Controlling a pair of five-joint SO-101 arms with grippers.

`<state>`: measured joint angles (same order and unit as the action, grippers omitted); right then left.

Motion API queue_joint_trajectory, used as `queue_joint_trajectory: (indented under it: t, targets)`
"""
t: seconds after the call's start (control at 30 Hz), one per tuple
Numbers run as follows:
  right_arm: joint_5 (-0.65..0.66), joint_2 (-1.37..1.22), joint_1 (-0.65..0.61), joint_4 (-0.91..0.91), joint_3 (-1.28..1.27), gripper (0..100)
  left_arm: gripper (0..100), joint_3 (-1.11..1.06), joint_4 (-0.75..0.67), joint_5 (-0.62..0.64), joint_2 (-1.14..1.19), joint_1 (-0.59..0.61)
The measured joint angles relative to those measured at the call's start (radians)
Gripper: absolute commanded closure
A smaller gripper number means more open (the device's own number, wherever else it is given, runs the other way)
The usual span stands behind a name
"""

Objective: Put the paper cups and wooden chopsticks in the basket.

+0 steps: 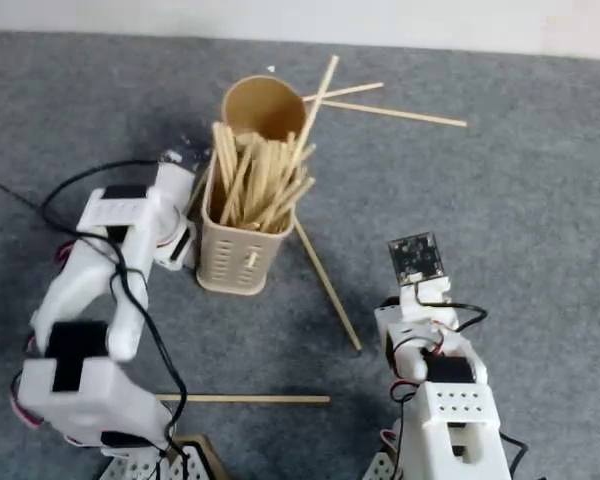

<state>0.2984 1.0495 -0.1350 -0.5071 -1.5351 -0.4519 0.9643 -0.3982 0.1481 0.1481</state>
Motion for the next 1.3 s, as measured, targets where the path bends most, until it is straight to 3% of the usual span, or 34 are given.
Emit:
queue_joint_trajectory:
  t: [0.2,0.53,0.83,1.07,1.3]
  targets:
    - [0.0,0.0,0.0,0.0,-0.002,97.3,78,0.138,0.035,0.0,0.175,0.049]
    - [0.0,0.0,-0.04,0.032,-0.003,97.3,100,0.526,0.328,0.087,0.437,0.06]
    - [0.0,0.0,-0.04,0.032,-0.003,97.3,100,0.729,0.364,0.201,0.517,0.284]
    - [0.0,0.0,-0.04,0.032,-0.003,97.3,100,0.818,0.448,0.203,0.466,0.322]
    - [0.0,0.0,-0.04,0.032,-0.003,97.3,100,0.961,0.588,0.209,0.051,0.196]
